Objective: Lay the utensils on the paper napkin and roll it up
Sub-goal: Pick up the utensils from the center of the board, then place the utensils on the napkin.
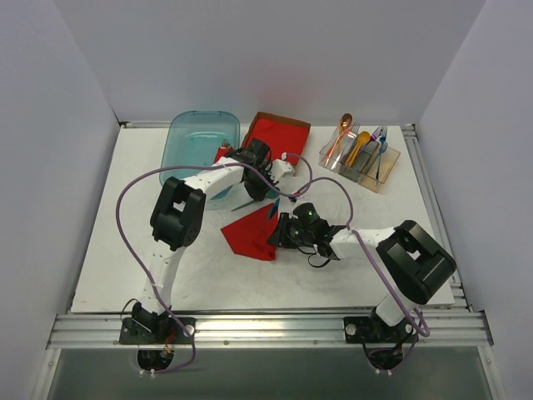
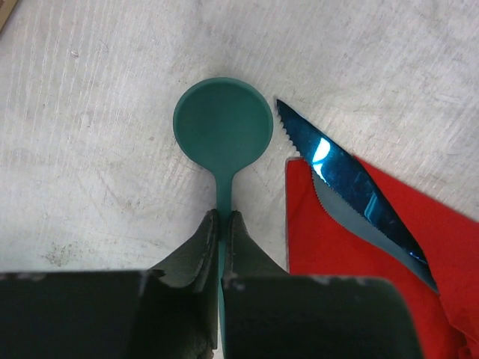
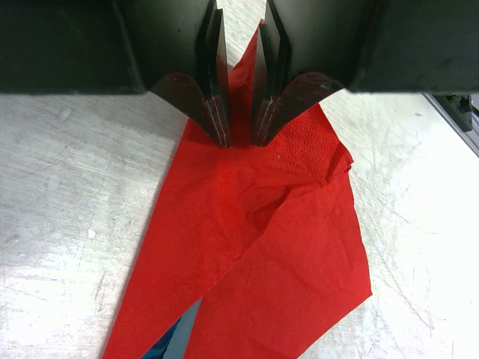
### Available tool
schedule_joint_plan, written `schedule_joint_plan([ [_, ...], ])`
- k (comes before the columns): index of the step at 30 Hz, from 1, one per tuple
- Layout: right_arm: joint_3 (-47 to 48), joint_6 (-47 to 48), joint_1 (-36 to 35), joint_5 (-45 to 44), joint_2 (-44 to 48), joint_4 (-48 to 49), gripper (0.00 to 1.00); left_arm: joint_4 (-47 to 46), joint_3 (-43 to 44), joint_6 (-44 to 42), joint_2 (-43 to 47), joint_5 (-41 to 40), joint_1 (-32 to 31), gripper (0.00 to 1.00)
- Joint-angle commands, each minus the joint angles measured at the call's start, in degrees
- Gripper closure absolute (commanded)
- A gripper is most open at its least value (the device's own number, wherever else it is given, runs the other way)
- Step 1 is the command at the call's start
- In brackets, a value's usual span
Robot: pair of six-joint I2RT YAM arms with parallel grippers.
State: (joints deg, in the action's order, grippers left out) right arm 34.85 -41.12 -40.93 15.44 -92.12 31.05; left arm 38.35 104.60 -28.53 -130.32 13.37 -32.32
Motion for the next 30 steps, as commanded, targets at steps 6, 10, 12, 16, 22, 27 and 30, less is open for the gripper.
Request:
schedule_joint_plan([
  [6,-0.5,0.4,0.0,-0.8,3.0,1.6,0.81,-5.3,-1.8,7.3,4.1,-2.0,0.1,0.98],
  [10,-0.9,0.3,-0.2,-1.4,3.4,2.2,0.82,-8.6,-4.0,11.3,7.2,-3.3,0.7,0.98],
  [12,-1.5,0.0,-0.2,-1.7,3.6,2.5,0.81,-10.1,-5.2,14.1,9.1,-4.9,0.8,0.98],
  [16,-2.4,-0.3,-0.1,-2.2,4.0,3.5,0.81,-11.4,-6.7,18.4,11.5,-7.4,1.1,0.98],
  [22,-2.8,-0.5,-0.2,-2.3,3.9,4.2,0.81,-15.3,-10.1,27.6,14.8,-14.6,1.5,0.98],
  [27,-3.1,-0.8,-0.1,-2.6,4.1,4.5,0.81,-14.4,-11.0,38.3,16.1,-19.0,1.5,0.98],
  [30,-3.1,-0.9,-0.1,-2.6,4.1,4.6,0.81,-15.5,-12.7,45.1,16.8,-21.2,1.4,0.98],
])
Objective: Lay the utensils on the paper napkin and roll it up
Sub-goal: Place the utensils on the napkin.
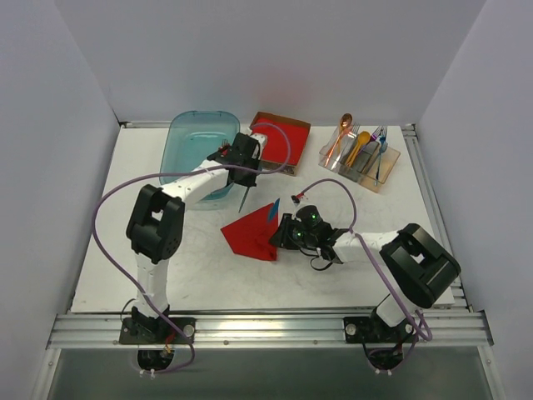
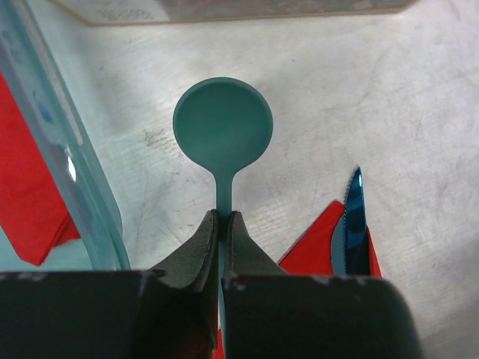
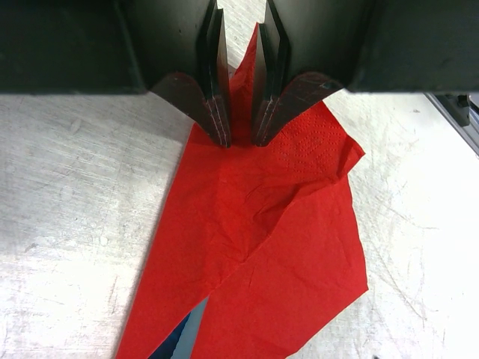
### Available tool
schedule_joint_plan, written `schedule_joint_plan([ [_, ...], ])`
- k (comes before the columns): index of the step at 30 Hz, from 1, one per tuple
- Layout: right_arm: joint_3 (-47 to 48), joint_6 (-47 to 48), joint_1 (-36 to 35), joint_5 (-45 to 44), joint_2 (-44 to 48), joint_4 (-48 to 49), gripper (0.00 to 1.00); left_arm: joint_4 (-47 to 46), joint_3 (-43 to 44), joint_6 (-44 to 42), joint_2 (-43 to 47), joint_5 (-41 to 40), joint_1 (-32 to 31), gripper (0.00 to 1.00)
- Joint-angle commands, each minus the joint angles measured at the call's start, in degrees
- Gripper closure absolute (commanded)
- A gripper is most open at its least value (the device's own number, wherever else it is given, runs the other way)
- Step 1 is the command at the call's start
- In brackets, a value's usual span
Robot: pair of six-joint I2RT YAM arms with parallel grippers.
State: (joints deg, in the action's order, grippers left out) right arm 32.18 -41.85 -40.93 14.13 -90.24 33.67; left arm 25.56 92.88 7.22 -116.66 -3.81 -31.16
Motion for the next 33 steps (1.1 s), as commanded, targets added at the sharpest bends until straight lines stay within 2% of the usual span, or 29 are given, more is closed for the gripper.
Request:
schedule_joint_plan([
  [1,-0.5,-0.3,-0.1,-1.4,2.2,2.1,0.81,-3.8,-2.3,13.1,3.5,-5.7,0.2,0.98],
  [7,-0.5,-0.5,-0.1,-1.5,2.2,2.5,0.81,-12.6,-9.5,21.2,5.8,-10.8,-0.4,0.98],
  [14,-0.8,-0.8,-0.2,-1.5,2.0,2.8,0.82,-19.7,-16.3,24.3,7.4,-10.2,-2.3,0.98],
  [21,-1.1,-0.8,-0.1,-1.4,2.0,3.2,0.82,-19.1,-17.6,25.1,8.6,-12.7,-5.1,0.98],
  [33,-1.5,-1.1,-0.1,-1.4,1.9,3.9,0.82,-12.3,-14.7,27.8,6.5,-15.1,-9.2,0.98],
])
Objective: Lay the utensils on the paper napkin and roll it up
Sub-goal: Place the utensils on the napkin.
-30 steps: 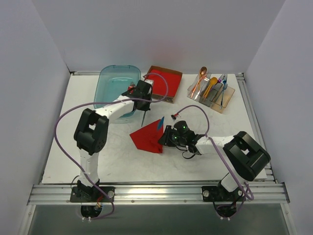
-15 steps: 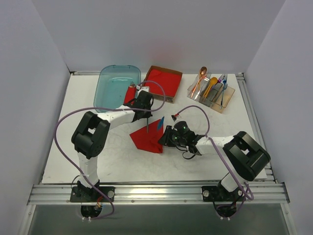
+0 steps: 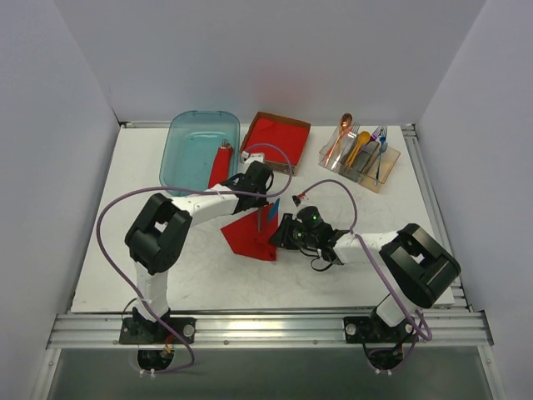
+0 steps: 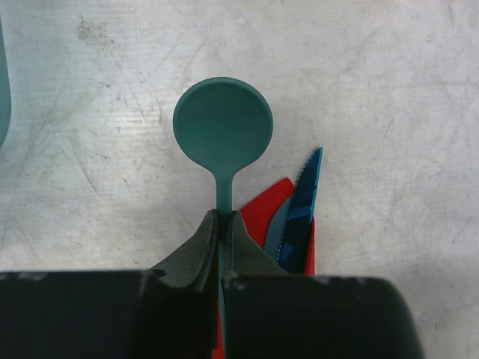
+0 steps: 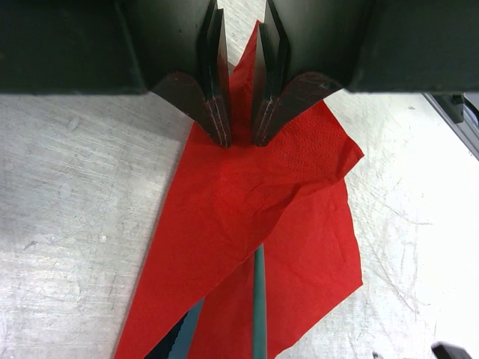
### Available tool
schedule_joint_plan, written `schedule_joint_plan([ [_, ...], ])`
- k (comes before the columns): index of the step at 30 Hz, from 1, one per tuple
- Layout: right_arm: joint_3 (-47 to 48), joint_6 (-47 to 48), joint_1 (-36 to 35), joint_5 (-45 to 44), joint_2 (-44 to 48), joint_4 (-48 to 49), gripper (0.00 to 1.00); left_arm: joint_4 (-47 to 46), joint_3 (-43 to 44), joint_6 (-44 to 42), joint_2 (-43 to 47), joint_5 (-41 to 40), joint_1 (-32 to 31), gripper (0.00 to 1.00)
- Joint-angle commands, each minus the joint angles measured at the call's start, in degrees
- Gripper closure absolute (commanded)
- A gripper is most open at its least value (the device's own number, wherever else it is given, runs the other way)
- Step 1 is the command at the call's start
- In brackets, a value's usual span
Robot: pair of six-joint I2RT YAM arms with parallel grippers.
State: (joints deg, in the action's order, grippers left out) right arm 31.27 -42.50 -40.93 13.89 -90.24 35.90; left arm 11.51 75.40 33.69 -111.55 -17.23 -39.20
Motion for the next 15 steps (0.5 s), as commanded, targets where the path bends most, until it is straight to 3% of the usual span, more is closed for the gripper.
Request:
schedule_joint_plan([
  [1,-0.7,-0.5,-0.1,-1.1,2.1,1.7,0.82,3.2,3.5,1.4,0.5,-1.7,-1.5,0.97],
  [15,-1.1,-0.4,-0.2,-1.0,1.8,2.8,0.82,9.8,7.4,1.8,-3.2,-0.7,-3.9,0.98],
])
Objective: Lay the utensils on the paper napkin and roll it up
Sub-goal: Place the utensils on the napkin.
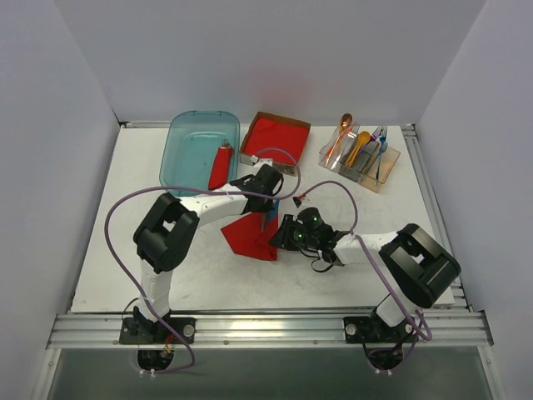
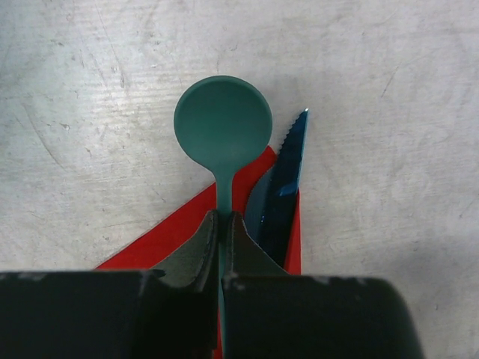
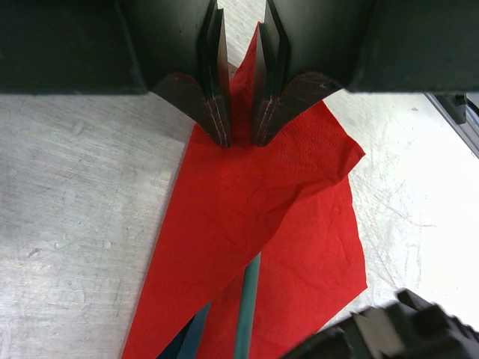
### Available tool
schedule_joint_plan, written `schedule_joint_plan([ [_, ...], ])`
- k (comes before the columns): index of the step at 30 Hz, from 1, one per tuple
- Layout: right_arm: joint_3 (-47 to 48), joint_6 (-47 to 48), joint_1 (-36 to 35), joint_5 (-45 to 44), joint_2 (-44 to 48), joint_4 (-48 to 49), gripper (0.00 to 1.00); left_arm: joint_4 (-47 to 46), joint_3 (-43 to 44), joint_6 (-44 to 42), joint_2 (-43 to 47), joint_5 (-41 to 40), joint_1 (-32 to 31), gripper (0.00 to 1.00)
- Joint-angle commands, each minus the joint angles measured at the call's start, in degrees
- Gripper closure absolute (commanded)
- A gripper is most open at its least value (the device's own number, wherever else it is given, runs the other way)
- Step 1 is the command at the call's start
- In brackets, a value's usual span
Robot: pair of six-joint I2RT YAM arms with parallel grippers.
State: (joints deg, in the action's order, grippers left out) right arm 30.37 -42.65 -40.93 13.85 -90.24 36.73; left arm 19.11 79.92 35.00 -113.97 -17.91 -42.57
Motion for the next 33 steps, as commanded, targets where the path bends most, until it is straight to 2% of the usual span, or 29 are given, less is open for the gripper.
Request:
schedule_joint_plan([
  [1,-0.2,-0.2,-0.1,-0.9,1.8,2.0,0.82,2.4,3.2,0.5,-1.2,0.0,-0.6,0.98],
  [17,0.0,-0.2,-0.1,-0.4,0.9,2.6,0.82,4.4,5.3,0.2,-3.8,2.9,-1.6,0.96],
  [19,0.1,-0.3,-0.2,-0.4,0.8,2.6,0.82,5.1,5.9,0.2,-4.2,3.0,-1.6,0.92],
  [23,0.3,-0.4,-0.1,-0.3,0.7,2.6,0.82,5.7,6.1,0.0,-4.2,2.6,-1.6,0.77],
  [31,0.1,-0.4,-0.1,-0.5,0.7,2.5,0.82,5.8,6.0,-0.1,-4.0,3.3,-1.6,0.73],
  [33,0.1,-0.4,-0.2,-0.5,0.8,2.5,0.82,5.9,5.9,-0.1,-3.7,3.0,-1.6,0.7],
])
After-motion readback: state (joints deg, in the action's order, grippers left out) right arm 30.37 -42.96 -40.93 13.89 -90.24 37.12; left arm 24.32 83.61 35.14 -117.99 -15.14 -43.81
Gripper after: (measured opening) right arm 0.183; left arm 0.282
